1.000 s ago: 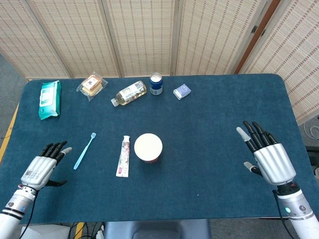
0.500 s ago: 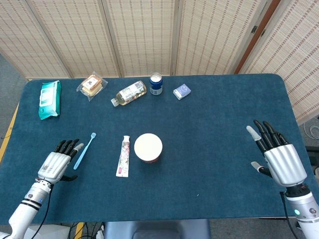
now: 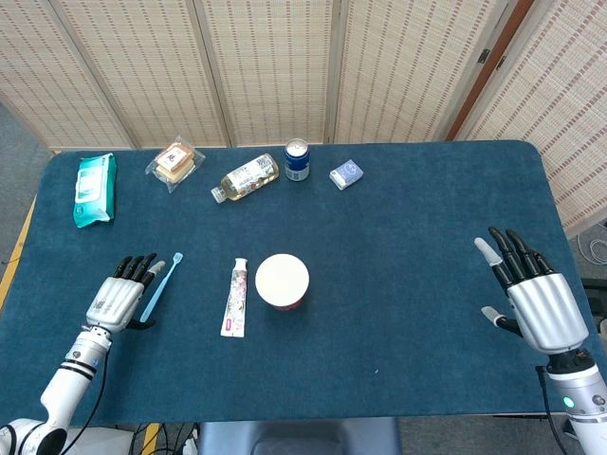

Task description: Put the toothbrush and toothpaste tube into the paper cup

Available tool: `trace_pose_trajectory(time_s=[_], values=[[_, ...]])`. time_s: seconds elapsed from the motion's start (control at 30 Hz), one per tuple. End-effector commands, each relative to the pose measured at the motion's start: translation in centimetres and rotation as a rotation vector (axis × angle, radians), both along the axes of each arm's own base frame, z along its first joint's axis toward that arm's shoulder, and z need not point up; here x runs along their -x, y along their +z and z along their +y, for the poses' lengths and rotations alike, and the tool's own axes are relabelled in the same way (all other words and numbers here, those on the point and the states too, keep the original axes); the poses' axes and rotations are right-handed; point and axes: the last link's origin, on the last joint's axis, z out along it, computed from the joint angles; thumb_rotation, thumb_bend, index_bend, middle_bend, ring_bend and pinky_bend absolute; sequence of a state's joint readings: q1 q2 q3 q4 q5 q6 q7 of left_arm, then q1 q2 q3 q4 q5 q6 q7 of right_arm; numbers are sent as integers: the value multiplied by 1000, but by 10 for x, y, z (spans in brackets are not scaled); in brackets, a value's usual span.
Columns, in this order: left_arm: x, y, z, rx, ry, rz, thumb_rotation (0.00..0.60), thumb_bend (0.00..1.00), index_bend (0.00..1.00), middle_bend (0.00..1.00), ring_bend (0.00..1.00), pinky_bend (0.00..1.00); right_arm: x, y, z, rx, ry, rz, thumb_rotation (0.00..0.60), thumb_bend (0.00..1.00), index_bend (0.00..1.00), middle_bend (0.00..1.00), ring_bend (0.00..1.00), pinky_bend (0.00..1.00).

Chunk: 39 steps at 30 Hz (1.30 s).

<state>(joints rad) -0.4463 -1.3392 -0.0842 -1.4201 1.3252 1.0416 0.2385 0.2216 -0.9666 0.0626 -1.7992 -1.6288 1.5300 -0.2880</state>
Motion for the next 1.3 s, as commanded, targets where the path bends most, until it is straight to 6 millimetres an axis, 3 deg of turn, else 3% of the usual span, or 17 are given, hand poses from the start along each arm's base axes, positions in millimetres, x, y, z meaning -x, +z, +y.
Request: trace_pose_trajectory(time_s=[0.03,0.6,1.3], values=[[2,-3,2,3,6,-1,600,0,0,0,0,0,1,0,0,-3,-5,1,600,0,0,0,0,296],[15,-19,13,20,16,35,600,0,0,0,0,0,4,-3,-4,-18,-23,2,600,0,0,0,0,296],[26,-22,22,4,43,60,600,0,0,0,0,0,5,-8,-7,-28,-27,-6,600,0,0,0,0,296]])
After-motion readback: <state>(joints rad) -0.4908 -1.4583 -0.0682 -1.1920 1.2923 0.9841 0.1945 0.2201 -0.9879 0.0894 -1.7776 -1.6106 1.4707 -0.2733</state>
